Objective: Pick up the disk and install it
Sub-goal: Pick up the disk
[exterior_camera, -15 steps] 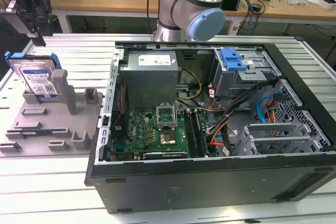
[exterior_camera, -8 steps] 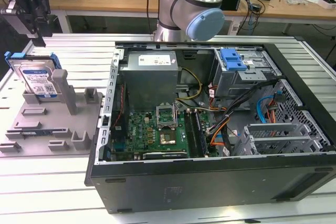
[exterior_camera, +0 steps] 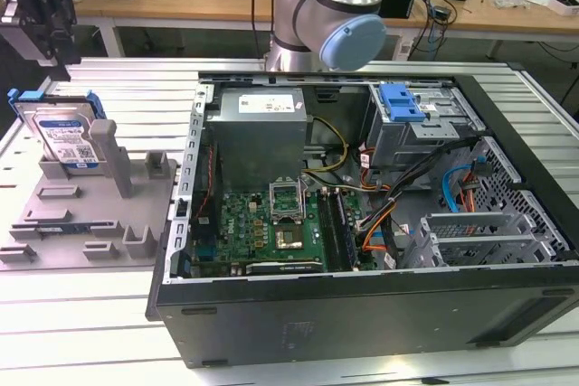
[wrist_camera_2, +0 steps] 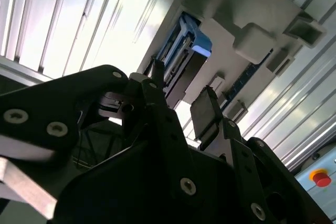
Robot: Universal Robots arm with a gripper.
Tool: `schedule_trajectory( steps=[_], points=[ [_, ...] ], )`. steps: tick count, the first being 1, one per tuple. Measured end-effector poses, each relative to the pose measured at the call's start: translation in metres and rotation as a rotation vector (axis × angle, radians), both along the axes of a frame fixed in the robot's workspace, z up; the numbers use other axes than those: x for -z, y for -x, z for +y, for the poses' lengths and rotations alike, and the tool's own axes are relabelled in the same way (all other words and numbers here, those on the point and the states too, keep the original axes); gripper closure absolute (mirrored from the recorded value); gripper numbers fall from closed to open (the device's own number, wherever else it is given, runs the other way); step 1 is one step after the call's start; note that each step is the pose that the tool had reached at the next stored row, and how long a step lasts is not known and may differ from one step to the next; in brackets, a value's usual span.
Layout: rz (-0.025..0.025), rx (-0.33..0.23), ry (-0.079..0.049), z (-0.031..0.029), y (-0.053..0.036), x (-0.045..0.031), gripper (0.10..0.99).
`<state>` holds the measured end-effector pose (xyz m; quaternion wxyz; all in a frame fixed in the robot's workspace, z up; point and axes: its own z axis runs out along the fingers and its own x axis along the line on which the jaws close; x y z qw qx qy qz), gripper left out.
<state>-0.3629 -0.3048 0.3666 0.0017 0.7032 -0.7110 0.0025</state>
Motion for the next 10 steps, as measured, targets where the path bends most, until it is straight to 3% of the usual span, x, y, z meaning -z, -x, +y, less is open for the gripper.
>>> schedule_trajectory(
  steps=[4,10],
  points=[
    [0.0000,0.000,0.000,0.0000,0.0131,0.0019,0.604],
    [0.0000,0.000,0.000,0.0000,0.0261,0.0047,0.604]
  ],
)
